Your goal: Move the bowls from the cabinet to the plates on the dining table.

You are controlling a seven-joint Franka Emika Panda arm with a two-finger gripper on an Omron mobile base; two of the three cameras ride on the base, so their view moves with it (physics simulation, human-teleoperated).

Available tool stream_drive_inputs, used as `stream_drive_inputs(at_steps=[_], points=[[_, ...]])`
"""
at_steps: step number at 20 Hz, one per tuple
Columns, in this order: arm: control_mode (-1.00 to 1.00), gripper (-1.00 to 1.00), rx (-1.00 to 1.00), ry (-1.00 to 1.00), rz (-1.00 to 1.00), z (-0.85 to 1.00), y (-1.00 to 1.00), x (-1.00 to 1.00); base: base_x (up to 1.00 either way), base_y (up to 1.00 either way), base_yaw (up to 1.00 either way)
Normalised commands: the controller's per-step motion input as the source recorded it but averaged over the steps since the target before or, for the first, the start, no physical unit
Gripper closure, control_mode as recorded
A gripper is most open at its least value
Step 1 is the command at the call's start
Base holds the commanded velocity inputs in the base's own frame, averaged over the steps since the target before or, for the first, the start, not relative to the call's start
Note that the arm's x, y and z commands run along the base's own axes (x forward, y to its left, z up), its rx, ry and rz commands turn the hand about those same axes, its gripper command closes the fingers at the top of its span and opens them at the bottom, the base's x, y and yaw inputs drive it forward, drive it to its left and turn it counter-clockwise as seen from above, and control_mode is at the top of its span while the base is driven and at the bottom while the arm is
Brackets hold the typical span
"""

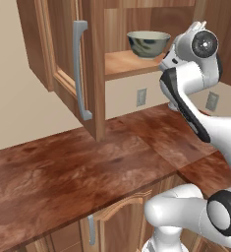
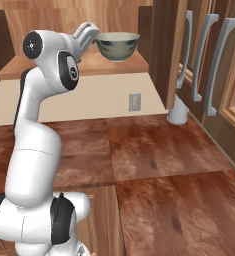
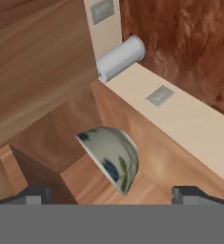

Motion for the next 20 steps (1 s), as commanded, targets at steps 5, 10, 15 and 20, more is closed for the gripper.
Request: stream_drive_inputs(at_steps=[5, 10, 15, 20], points=[[-1.00, -1.00, -0.09, 0.00, 0.05, 0.15, -0.22, 0.37, 0.00, 0.00, 0.00], [-1.00, -1.00, -0.01, 0.00, 0.09, 0.02, -0.14, 0.24, 0.00, 0.00, 0.00], [-1.00, -1.00, 0.00, 0.00, 0.10, 0.04, -0.21, 0.23, 0.00, 0.00, 0.00], [-1.00, -1.00, -0.04, 0.00, 0.08, 0.07, -0.30, 0.37, 0.00, 0.00, 0.00]])
